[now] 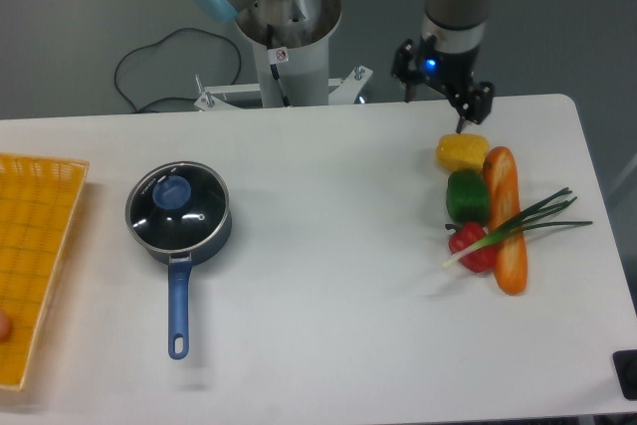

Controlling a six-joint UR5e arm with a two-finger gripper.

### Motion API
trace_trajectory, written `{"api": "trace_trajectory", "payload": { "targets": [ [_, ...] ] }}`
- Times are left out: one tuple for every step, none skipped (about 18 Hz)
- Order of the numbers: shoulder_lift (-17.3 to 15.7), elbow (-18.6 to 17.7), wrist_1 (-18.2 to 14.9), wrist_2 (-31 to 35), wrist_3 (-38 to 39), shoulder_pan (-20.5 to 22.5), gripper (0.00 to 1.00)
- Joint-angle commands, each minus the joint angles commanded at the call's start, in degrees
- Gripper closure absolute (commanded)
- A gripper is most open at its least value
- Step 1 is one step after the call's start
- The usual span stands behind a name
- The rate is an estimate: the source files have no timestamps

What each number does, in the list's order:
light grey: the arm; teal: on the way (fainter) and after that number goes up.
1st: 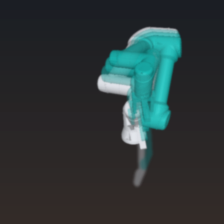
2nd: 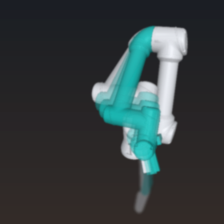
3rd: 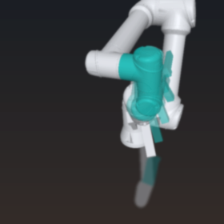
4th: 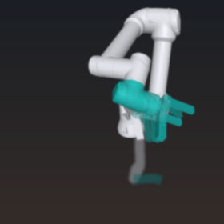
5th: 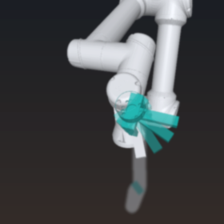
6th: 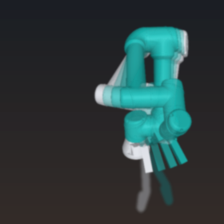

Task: Open the lid
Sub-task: 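Move the open gripper across the table to above the saucepan lid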

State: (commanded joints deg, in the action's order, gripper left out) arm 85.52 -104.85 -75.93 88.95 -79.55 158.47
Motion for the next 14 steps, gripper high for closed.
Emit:
{"api": "trace_trajectory", "payload": {
  "targets": [
    [-0.7, -0.9, 0.0, -0.1, 0.7, -0.7, 0.00],
    [-1.6, -1.6, 0.0, -0.1, 1.2, -1.1, 0.00],
    [-2.3, -2.1, -0.1, -0.1, 1.9, -1.4, 0.00],
    [-3.0, -2.6, -0.1, -0.1, 3.1, -1.8, 0.00],
    [-3.5, -3.2, 0.0, -0.2, 4.1, -2.8, 0.00],
    [-4.0, -3.5, -0.1, -0.1, 5.4, -3.9, 0.00],
    [-4.6, -4.0, -0.1, -0.1, 7.1, -5.0, 0.00],
    [-4.8, -4.4, -0.1, -0.1, 9.1, -6.3, 0.00],
    [-4.9, -4.5, -0.2, -0.1, 11.2, -8.0, 0.00],
    [-5.0, -4.5, -0.4, -0.1, 13.3, -9.7, 0.00],
    [-5.0, -4.6, -0.8, -0.1, 15.0, -11.3, 0.00],
    [-4.9, -4.7, -1.0, 0.0, 16.8, -13.1, 0.00],
    [-4.7, -4.6, -0.9, 0.1, 18.9, -15.0, 0.00],
    [-4.3, -4.6, -0.9, 0.0, 21.6, -16.8, 0.00]
  ]
}}
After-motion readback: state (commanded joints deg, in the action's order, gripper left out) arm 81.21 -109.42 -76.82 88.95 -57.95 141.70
